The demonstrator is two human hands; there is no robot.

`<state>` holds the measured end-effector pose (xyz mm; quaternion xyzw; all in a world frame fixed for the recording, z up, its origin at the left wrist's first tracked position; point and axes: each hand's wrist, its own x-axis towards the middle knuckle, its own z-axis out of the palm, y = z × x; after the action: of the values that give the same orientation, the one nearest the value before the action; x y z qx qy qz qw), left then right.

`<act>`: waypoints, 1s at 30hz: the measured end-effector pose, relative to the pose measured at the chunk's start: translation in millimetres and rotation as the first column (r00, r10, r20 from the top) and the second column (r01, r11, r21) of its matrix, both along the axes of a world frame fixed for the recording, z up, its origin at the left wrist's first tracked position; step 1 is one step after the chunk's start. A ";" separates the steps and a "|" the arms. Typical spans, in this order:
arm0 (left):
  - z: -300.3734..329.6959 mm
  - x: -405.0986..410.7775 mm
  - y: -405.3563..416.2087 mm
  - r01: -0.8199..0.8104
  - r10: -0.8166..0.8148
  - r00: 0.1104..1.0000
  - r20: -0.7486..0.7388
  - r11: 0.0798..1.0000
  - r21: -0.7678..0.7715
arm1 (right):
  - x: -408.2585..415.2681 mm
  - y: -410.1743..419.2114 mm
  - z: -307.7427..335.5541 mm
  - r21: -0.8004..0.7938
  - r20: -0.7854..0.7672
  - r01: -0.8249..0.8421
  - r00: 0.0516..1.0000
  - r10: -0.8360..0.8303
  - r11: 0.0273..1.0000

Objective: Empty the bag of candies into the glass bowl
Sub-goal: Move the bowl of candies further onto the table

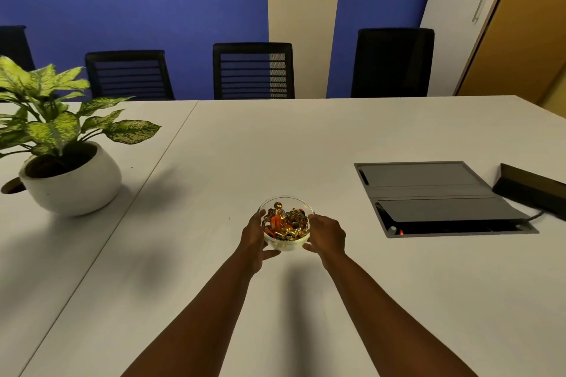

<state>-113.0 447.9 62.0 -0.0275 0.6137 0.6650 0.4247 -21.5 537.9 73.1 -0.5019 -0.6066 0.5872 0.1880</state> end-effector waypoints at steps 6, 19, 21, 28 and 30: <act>-24.2 -34.6 24.8 -0.013 0.013 1.000 -0.028 1.000 -0.008 | -36.1 23.5 -26.1 0.013 0.024 -0.029 0.999 0.029 0.999; -63.6 -92.4 80.2 -0.075 0.073 0.994 -0.083 0.997 -0.012 | -102.5 75.7 -74.9 0.046 0.029 -0.026 0.999 0.025 0.999; -67.5 -97.7 84.6 -0.086 0.087 0.992 -0.092 0.996 0.008 | -109.2 82.2 -79.1 0.052 0.030 -0.034 0.999 0.033 0.998; -80.0 -110.3 90.8 -0.081 0.082 0.982 -0.168 0.997 0.012 | -121.4 88.5 -86.3 0.063 0.037 -0.060 0.998 0.057 0.996; -82.1 -112.1 90.6 -0.073 0.072 0.984 -0.165 0.997 -0.004 | -121.0 88.6 -88.4 0.063 0.051 -0.075 0.996 0.071 0.995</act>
<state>-225.1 538.5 -20.1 0.0029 0.6486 0.6769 0.3481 -142.6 626.5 -15.3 -0.4872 -0.6477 0.5612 0.1677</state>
